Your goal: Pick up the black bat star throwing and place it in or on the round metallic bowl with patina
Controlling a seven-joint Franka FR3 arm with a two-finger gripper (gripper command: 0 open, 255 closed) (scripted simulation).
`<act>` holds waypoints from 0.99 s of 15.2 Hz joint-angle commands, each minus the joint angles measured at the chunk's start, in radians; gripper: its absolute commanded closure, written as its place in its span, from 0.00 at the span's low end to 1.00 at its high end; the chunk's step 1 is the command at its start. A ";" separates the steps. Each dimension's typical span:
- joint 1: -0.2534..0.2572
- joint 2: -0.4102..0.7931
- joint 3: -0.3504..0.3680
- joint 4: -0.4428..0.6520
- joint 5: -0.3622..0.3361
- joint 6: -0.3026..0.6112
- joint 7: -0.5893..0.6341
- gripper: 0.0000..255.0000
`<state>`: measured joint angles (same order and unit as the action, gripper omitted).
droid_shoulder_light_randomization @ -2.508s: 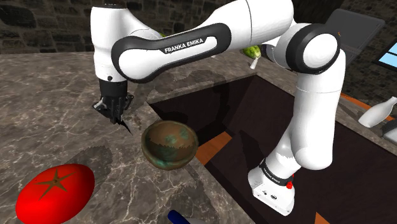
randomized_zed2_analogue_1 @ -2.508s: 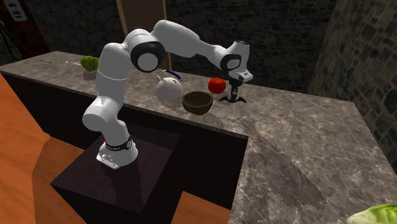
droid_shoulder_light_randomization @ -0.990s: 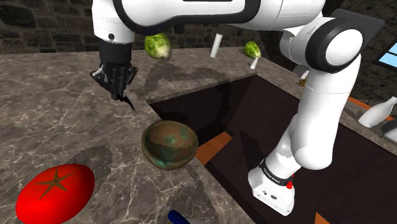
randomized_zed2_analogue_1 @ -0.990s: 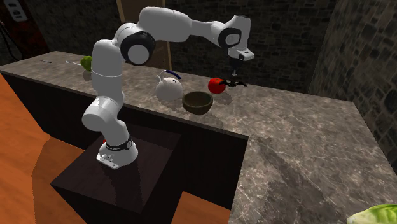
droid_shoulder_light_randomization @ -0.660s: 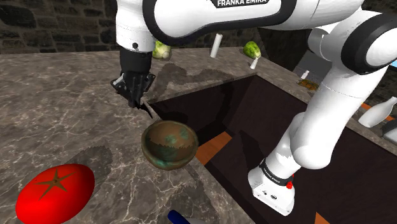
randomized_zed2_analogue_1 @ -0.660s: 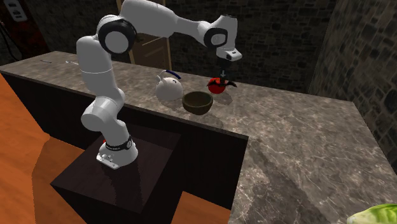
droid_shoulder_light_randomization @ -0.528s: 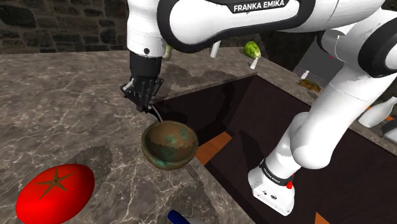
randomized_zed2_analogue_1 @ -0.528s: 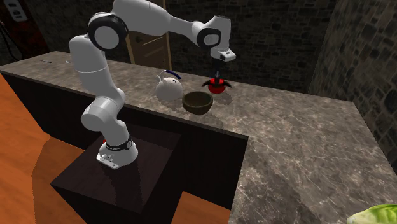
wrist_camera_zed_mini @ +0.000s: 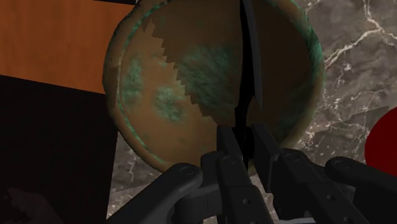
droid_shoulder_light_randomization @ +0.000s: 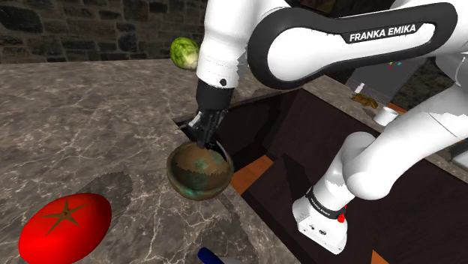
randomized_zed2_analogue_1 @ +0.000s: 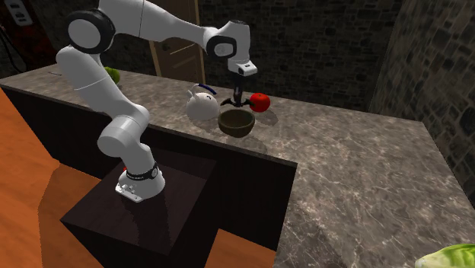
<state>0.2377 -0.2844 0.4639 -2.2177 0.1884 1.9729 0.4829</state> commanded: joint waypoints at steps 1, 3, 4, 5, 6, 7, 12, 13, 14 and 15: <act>0.008 -0.028 0.000 -0.042 0.016 0.015 -0.003 1.00; 0.009 -0.021 0.004 -0.062 0.016 0.043 -0.003 1.00; 0.009 -0.016 0.006 -0.072 0.016 0.057 -0.003 1.00; 0.009 -0.012 0.008 -0.082 0.015 0.071 -0.003 1.00; 0.009 -0.007 0.010 -0.091 0.015 0.085 -0.002 1.00; 0.009 -0.002 0.012 -0.101 0.015 0.100 -0.002 1.00; 0.009 0.025 0.023 -0.142 0.011 0.167 0.001 1.00; 0.009 0.025 0.023 -0.142 0.011 0.167 0.001 1.00; 0.009 0.025 0.023 -0.142 0.011 0.167 0.001 1.00; 0.009 0.025 0.023 -0.142 0.011 0.167 0.001 1.00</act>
<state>0.2464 -0.2610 0.4858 -2.3596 0.2001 2.1377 0.4830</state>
